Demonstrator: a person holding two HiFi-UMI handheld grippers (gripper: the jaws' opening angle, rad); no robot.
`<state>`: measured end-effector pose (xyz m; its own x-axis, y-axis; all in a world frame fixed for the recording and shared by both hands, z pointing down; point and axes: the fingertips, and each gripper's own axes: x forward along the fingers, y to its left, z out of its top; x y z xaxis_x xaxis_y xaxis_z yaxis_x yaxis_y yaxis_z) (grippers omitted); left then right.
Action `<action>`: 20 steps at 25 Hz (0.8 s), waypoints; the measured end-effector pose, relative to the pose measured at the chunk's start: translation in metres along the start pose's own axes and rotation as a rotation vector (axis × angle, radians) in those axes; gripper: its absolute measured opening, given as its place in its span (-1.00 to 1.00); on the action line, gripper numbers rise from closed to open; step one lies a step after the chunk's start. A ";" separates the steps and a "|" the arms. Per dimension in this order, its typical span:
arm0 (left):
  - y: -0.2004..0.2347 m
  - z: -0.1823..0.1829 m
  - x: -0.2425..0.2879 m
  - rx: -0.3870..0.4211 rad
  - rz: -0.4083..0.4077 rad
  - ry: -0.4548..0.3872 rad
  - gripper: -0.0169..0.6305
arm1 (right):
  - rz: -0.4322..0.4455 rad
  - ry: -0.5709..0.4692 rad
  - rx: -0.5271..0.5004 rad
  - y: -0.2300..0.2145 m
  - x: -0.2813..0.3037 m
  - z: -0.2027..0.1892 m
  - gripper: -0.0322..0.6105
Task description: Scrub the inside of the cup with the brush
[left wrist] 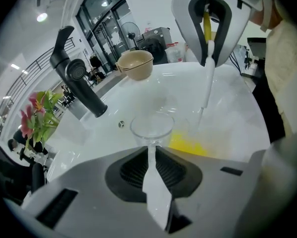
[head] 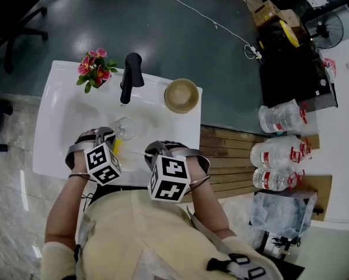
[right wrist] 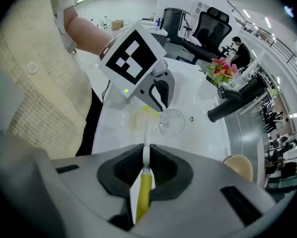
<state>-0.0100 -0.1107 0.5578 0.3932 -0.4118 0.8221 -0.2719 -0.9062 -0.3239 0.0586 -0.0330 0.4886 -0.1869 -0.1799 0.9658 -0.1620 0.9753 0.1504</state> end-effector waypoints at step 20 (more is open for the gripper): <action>0.038 -0.041 -0.029 0.077 0.130 0.138 -0.78 | -0.061 -0.074 0.140 -0.031 -0.037 -0.038 -0.76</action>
<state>-0.0678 -0.1294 0.5414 0.2335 -0.5131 0.8260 -0.2425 -0.8533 -0.4615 0.1073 -0.0519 0.4565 -0.2425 -0.2521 0.9368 -0.3076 0.9358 0.1722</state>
